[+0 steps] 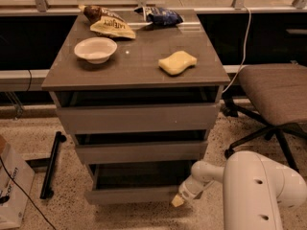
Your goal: Close bottom drawer
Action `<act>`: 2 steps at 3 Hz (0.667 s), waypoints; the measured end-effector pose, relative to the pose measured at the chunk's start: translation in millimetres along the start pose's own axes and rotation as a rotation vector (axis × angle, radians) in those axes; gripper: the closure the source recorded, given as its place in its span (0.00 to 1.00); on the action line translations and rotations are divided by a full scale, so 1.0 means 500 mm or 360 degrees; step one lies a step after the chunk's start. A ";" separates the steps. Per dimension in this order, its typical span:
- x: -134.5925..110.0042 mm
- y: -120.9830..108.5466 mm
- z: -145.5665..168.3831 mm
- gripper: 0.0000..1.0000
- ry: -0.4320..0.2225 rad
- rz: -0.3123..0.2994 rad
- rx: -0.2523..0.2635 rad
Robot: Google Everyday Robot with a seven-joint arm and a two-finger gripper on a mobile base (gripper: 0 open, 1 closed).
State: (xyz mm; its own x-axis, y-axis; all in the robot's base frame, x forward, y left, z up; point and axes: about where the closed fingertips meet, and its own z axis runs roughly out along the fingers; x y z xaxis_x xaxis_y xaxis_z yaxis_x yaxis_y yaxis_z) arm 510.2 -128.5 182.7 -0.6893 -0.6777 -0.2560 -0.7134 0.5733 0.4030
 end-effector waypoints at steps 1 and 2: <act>-0.030 -0.040 -0.023 1.00 -0.0147 0.0043 0.0029; -0.040 -0.057 -0.025 1.00 -0.0185 0.0060 0.0055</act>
Offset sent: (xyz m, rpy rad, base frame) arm 0.0249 -0.0062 0.0057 0.0475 -0.0506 -0.0627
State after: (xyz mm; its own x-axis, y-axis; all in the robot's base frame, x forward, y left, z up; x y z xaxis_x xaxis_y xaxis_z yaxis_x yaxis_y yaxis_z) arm 546.2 -137.0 187.2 -0.7243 -0.5987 -0.3421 -0.6892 0.6144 0.3841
